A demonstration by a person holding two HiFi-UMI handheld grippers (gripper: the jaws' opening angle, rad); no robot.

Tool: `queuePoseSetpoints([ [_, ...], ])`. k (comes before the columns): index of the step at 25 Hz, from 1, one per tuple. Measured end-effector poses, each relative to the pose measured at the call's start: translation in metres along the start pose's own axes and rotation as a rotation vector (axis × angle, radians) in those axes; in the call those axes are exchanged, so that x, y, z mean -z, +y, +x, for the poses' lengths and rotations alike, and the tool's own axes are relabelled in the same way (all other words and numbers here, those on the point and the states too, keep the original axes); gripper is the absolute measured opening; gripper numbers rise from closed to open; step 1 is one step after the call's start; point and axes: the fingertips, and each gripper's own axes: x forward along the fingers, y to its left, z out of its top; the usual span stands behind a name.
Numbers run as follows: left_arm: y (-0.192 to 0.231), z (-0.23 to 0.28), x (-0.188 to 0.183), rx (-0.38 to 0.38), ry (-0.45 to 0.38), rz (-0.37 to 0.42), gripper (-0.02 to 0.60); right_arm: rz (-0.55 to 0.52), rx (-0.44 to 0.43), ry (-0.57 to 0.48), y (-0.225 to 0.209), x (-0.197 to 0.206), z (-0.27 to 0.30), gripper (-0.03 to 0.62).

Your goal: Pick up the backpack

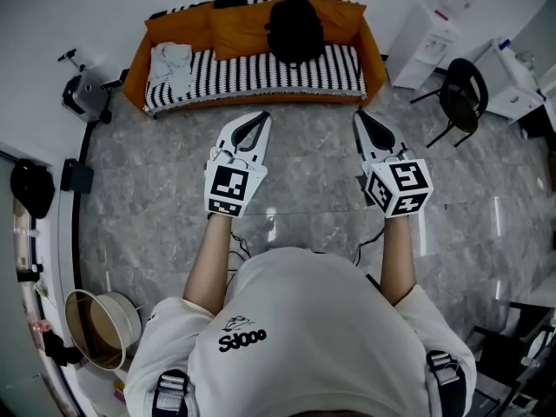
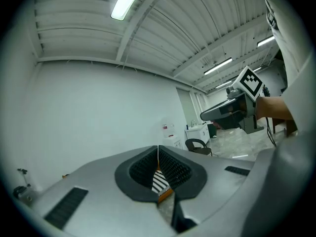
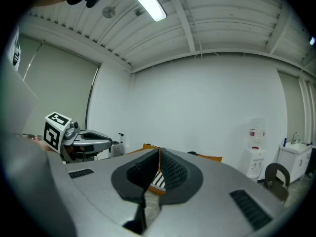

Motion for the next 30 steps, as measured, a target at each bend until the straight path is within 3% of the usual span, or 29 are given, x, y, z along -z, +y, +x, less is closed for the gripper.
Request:
queuePoseSetpoints([
  [15,-0.005,-0.003,0.004,0.047,0.027,-0.023,0.025,0.042,0.055,0.011,-0.004,-0.004,-0.008,0.035],
  [23,-0.007,0.034,0.028,0.048,0.044,-0.020,0.025,0.054,0.037,-0.005,-0.035,0.018,0.015,0.035],
  [30,-0.002,0.099,0.021,0.041,0.016,-0.012,0.025,0.004,-0.011,-0.031,-0.086,0.016,0.053,0.035],
])
